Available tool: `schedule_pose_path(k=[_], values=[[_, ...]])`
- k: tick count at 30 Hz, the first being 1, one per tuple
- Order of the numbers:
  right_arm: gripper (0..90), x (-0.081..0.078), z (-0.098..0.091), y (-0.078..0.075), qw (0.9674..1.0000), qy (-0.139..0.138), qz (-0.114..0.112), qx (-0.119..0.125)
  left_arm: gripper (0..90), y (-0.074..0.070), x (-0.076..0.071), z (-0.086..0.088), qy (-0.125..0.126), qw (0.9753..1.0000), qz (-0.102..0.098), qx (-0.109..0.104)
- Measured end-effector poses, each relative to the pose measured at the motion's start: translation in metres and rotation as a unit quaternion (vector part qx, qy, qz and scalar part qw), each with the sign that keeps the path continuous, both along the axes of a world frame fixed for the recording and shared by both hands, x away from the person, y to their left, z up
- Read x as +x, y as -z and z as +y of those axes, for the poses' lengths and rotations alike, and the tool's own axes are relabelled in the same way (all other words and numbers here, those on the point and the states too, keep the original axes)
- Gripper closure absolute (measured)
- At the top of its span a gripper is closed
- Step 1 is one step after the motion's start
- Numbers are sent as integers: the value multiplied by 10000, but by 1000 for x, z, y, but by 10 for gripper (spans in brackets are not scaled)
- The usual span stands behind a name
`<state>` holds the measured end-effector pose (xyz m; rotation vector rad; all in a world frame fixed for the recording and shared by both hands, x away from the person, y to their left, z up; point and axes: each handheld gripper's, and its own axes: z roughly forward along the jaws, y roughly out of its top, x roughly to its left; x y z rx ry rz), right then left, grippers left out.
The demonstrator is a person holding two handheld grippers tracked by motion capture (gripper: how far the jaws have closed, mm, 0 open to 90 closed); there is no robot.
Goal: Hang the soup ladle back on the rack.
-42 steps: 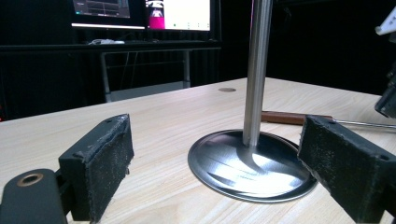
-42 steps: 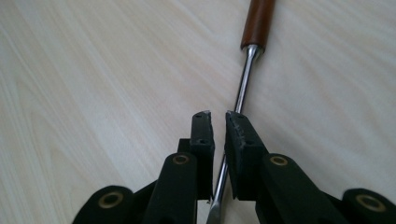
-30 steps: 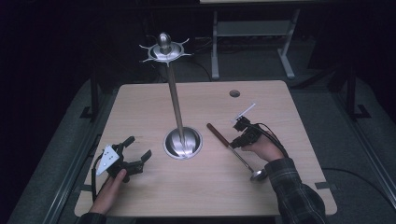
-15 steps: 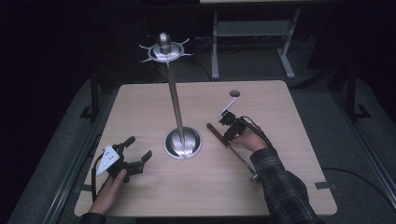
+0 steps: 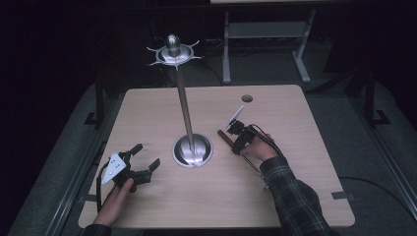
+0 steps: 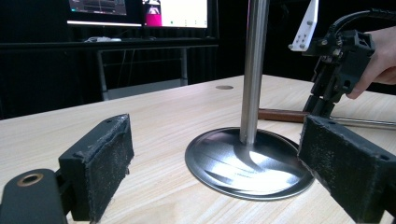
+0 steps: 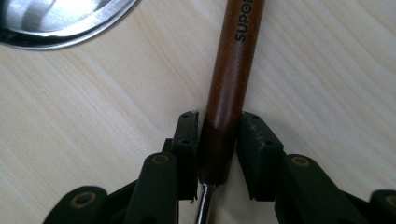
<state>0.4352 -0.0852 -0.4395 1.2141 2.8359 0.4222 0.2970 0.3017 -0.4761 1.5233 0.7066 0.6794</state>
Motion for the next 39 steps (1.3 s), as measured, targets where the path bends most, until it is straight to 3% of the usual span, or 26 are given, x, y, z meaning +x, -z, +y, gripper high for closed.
schedule_pose_path(k=[18,21,26,30,35,36,38,39], values=[[735,-2,-1,0,9996,291,-28,-5,97,0,0,0,18,10000,1,-4],[736,-3,-2,-2,9995,304,-93,15,97,0,0,0,20,10000,1,-5],[737,-8,-8,-16,9984,302,-368,309,97,0,0,0,19,10000,2,-1],[737,-13,-16,-30,9954,313,-650,631,97,0,0,0,15,10000,1,-6],[738,-22,-29,-46,9888,417,-946,1077,97,0,0,0,14,10000,1,-4],[738,-22,-29,-46,9888,417,-946,1077,97,0,0,0,14,10000,1,-4],[737,-27,-34,-52,9849,406,-1109,1266,97,0,0,0,13,10000,-1,-2],[737,-32,-38,-58,9805,418,-1247,1461,97,0,0,0,10,10000,2,2]])
